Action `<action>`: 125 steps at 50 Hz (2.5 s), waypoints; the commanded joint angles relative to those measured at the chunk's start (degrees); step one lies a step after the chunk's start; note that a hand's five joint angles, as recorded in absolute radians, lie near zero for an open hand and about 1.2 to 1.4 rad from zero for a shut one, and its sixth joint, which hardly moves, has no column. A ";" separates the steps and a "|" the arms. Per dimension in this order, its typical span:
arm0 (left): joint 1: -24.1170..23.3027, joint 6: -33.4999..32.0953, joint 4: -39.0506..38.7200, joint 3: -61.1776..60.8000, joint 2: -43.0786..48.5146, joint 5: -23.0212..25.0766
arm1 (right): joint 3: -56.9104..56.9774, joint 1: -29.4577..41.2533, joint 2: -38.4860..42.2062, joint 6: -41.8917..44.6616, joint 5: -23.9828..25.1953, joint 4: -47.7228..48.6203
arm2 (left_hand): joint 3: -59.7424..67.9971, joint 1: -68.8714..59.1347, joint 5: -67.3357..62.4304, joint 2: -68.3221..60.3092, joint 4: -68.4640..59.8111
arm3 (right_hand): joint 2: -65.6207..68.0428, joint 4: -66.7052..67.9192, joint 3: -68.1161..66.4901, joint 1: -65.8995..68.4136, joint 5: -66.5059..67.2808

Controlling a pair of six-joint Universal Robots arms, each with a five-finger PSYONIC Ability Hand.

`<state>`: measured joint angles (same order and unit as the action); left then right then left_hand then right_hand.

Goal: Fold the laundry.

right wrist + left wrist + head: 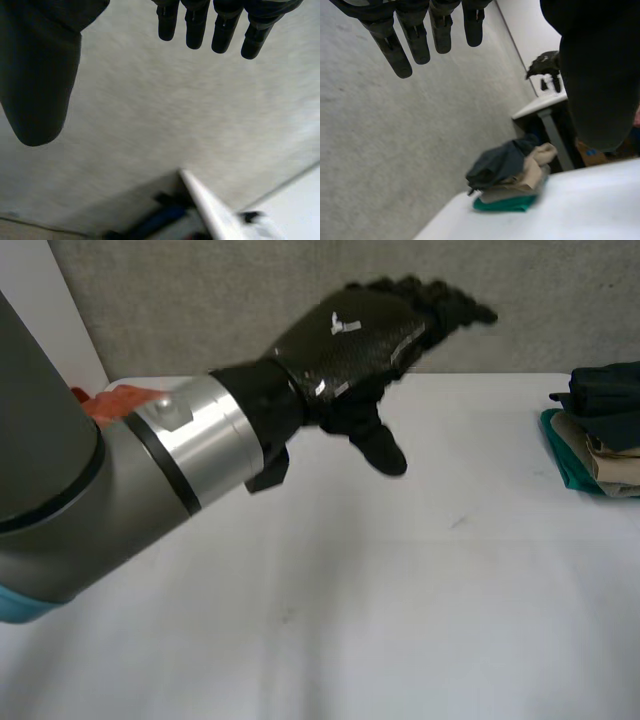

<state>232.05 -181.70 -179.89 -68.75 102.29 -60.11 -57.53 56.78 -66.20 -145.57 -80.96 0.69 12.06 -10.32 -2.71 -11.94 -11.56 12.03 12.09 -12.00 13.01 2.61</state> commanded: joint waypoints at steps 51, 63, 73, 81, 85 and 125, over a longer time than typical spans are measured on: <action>34.36 -35.65 -21.03 32.20 54.27 -20.57 | -56.02 41.66 -14.39 -5.69 12.49 28.84 | 67.94 -69.68 -67.29 -68.06 -68.44 | -2.03 -2.09 2.00 -3.01 -2.61; 20.04 -19.49 -20.77 5.40 18.50 -21.46 | -56.11 41.31 -16.33 -5.69 12.49 28.84 | 67.94 -69.68 -67.29 -68.06 -68.44 | -2.03 -2.09 2.00 -3.01 -2.61; 6.33 -11.92 -17.08 -17.36 4.49 -21.37 | -56.64 41.22 -19.32 -5.87 12.41 27.96 | 67.94 -69.68 -67.29 -68.06 -68.44 | -2.03 -2.09 2.00 -3.01 -2.61; -4.23 -13.32 -15.67 -18.45 17.05 -22.42 | -55.76 41.31 -19.32 -5.96 12.32 23.05 | 35.12 -36.86 -34.48 -35.24 -35.62 | -2.03 -2.09 2.00 -3.01 -2.61; -4.32 -15.34 -13.31 -17.21 16.11 -25.31 | -55.23 41.39 -19.32 -6.13 12.32 19.18 | 0.85 -2.59 -0.21 -0.98 -1.35 | -2.03 -2.09 2.00 -3.01 -2.61; 12.82 -12.98 -13.74 -21.17 19.08 -15.74 | -40.91 51.49 -2.36 -24.76 6.61 -3.51 | 4.54 -6.28 -3.90 -4.66 -5.04 | 5.62 5.56 -5.65 4.64 5.04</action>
<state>245.63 -196.31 -193.37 -95.54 115.93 -76.85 -101.78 105.15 -74.44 -169.29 -71.20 -3.66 14.20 -13.22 -3.39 -14.24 -13.70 12.26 12.81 -12.78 13.25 3.30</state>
